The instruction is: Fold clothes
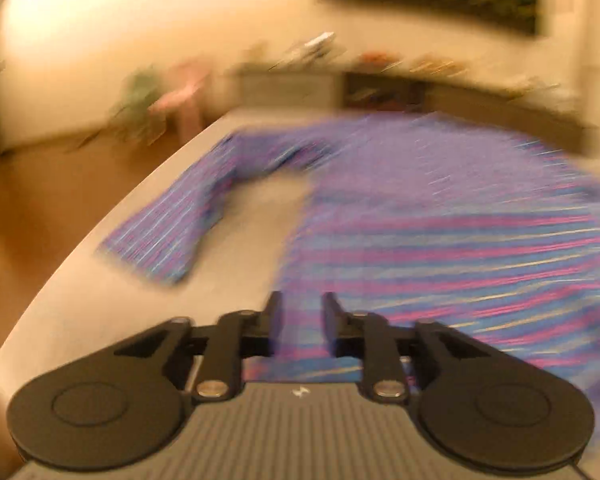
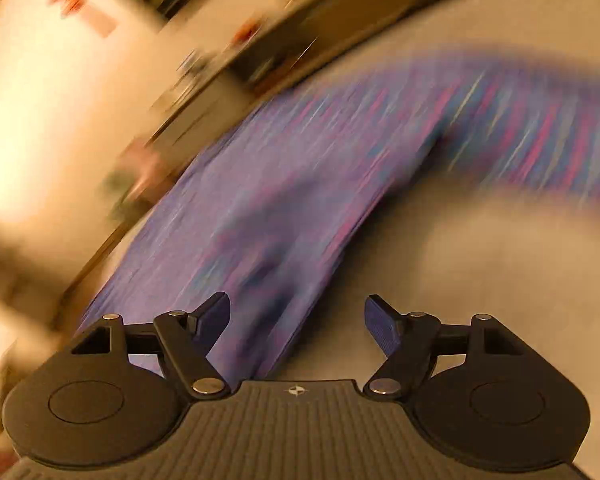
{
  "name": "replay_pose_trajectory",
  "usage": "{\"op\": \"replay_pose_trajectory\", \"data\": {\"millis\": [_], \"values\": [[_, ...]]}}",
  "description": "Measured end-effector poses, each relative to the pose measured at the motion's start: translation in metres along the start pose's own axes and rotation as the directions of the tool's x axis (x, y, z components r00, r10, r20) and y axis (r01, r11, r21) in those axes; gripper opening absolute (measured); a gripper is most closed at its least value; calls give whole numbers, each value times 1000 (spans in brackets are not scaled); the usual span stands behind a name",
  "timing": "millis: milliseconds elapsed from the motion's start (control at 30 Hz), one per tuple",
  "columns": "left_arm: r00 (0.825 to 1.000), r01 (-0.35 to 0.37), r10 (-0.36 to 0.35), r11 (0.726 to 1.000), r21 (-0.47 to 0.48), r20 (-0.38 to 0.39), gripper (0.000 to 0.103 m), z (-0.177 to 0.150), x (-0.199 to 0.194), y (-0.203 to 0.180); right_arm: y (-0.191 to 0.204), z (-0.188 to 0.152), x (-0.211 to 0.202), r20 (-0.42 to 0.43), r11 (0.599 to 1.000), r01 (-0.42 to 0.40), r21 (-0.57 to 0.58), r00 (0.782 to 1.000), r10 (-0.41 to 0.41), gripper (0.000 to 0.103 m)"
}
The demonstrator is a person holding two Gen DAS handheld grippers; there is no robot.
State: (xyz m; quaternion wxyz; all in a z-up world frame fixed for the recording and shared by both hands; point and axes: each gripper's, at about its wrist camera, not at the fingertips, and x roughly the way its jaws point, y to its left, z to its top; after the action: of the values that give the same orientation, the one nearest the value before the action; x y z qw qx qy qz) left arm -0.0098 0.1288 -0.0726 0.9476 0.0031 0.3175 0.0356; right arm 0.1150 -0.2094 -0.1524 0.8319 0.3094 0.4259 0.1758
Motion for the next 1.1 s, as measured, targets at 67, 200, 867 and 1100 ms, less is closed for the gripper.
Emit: {"op": "replay_pose_trajectory", "data": {"millis": [67, 200, 867, 1100], "values": [[981, 183, -189, 975, 123, 34, 51, -2, -18, -31, 20, -32, 3, -85, 994, -61, -94, 995, 53, 77], [917, 360, -399, 838, 411, 10, 77, -25, -38, -102, 56, -69, 10, -120, 949, -70, -307, 992, 35, 68], [880, 435, -420, 900, -20, 221, 0, 42, -17, -50, 8, -14, -35, 78, 999, -49, 0, 996, 49, 70], [841, 479, -474, 877, 48, 261, 0, 49, -27, -56, -2, 0, 5, 44, 999, -33, 22, 999, 32, 40]]}}
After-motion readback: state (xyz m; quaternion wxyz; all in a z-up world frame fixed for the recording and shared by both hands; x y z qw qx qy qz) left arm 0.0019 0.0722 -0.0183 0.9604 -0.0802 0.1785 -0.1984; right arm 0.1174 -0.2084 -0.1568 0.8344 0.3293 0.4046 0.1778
